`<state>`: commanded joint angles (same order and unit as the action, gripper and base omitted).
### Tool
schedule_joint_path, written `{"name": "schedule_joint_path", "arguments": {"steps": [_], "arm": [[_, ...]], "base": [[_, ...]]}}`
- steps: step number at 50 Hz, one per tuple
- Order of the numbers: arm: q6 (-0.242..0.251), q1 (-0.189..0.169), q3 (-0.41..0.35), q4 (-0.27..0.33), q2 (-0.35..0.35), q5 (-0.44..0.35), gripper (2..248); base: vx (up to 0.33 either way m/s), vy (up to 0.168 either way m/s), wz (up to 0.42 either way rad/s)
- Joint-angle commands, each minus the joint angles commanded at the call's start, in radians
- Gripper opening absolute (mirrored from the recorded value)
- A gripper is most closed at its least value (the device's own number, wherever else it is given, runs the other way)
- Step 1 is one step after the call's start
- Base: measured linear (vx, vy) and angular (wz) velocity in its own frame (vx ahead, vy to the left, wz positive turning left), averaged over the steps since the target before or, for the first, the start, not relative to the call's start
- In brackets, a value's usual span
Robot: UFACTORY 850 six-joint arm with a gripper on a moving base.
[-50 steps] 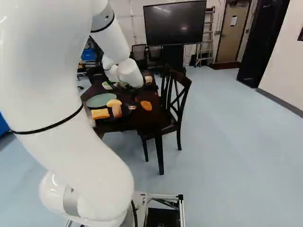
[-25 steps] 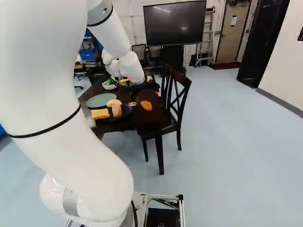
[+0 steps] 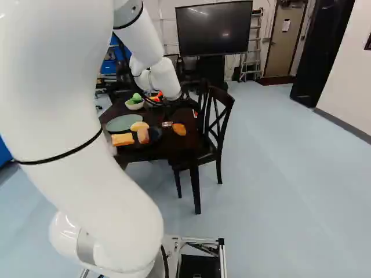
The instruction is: Move the croissant to the empty plate
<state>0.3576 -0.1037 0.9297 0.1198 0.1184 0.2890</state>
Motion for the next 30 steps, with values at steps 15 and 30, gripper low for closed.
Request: {"name": "schedule_joint_path", "arguments": {"steps": [15,30], "arm": [[0.000,-0.010,0.050,0.072,0.045,0.051,247],[0.000,-0.015,0.108,0.155,0.096,0.099,247]], "base": [[0.000,0.000,0.000],[0.000,0.000,0.000]]}}
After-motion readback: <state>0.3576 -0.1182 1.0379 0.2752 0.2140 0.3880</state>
